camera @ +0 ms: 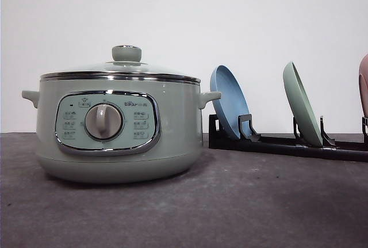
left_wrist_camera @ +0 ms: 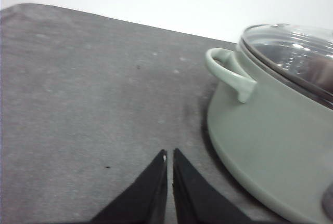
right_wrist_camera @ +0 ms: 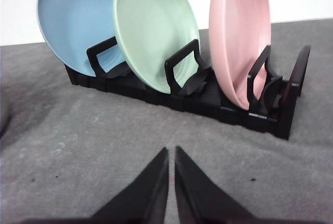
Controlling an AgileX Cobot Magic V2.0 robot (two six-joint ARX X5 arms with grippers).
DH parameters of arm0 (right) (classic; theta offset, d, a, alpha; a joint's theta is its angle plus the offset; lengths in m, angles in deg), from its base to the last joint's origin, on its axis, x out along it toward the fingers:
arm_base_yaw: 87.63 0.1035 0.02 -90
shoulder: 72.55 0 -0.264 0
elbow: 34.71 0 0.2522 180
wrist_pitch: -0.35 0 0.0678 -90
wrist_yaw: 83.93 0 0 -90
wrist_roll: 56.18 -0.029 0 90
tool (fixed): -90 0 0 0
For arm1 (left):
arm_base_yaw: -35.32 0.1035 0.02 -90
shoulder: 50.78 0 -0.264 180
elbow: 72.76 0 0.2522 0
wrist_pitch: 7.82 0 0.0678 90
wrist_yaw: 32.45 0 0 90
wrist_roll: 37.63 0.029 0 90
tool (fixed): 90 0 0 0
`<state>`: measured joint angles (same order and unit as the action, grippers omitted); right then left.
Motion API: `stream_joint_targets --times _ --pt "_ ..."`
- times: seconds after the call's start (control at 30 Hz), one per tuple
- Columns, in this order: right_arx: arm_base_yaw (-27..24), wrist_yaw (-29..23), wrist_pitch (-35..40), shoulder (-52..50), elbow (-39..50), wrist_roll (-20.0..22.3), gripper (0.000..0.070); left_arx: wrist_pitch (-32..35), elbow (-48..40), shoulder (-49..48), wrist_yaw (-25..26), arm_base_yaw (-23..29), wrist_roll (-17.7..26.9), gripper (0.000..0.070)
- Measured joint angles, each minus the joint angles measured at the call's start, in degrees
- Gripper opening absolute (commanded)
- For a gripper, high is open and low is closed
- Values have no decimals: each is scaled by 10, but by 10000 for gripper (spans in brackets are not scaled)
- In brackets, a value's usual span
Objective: Transfer potato from steamer to green plate
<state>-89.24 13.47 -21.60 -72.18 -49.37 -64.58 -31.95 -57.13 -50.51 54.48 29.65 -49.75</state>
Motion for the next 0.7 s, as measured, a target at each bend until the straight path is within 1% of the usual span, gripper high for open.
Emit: stream_joint_targets --times 0.2,0.3,0.37,0.43,0.53,0.6,0.7 --pt "0 2 -2 0 -2 -66 4 -22 18 11 5 -19 -30 12" --pt "2 1 -2 0 -18 -122 4 -14 54 34 4 -26 -55 12" --pt "5 -1 21 0 -29 -151 4 -6 83 52 4 -29 -75 12" --pt "7 0 31 0 -44 -175 4 -6 117 75 3 -31 -88 12" --pt "8 -1 30 2 -68 -205 4 -10 182 120 3 -33 -96 12" --pt "9 4 24 12 -92 -215 4 -13 232 154 3 -33 -96 11" --pt "9 31 1 43 -145 -219 4 -38 318 207 5 -33 -96 11"
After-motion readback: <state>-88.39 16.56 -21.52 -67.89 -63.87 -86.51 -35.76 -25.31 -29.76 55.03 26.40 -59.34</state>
